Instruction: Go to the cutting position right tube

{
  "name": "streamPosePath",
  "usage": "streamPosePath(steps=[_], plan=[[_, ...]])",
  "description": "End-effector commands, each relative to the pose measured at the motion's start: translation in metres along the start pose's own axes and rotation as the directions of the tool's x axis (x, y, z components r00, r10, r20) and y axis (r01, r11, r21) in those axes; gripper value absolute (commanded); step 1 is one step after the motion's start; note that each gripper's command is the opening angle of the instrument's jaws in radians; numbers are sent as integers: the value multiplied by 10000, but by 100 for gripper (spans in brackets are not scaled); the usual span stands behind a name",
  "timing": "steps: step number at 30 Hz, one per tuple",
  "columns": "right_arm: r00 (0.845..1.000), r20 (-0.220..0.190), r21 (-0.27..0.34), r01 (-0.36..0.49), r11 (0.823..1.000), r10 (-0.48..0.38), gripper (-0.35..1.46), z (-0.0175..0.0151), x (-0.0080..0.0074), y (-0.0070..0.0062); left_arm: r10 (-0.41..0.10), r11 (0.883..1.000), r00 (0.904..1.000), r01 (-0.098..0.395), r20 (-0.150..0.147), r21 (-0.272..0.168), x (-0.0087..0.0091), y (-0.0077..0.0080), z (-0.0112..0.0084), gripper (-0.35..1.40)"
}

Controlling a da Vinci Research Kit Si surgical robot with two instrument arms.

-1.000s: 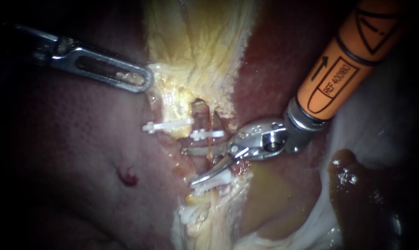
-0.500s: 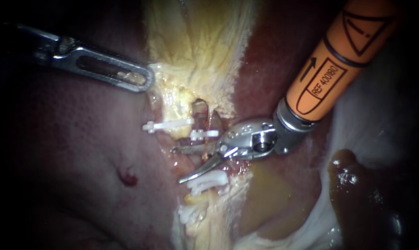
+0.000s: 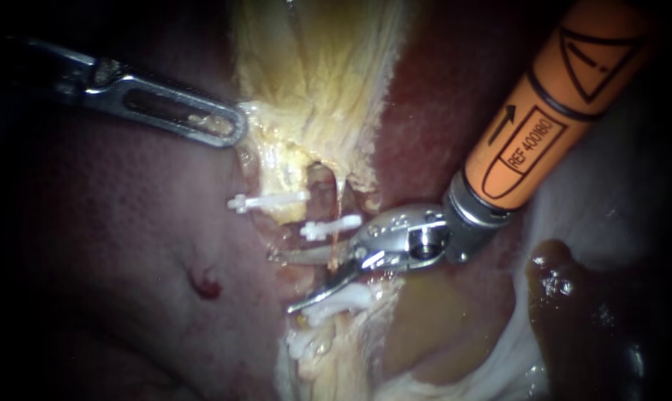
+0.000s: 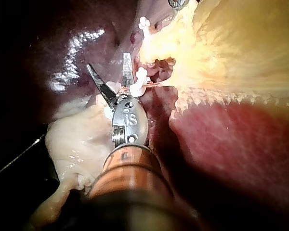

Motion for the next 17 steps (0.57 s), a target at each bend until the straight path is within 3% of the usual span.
streamPosePath(steps=[1, 17], plan=[[10000, -18, 56, 38, 10000, -38, 129, 1, 3, -2, 4, 10000, 10000, -4, -4, 9, 0, 0, 0, -35], [9999, -114, 63, 98, 9999, -97, 129, -1, 4, 0, 3, 10000, 10000, -3, -3, 8, 0, 0, 0, -35]])
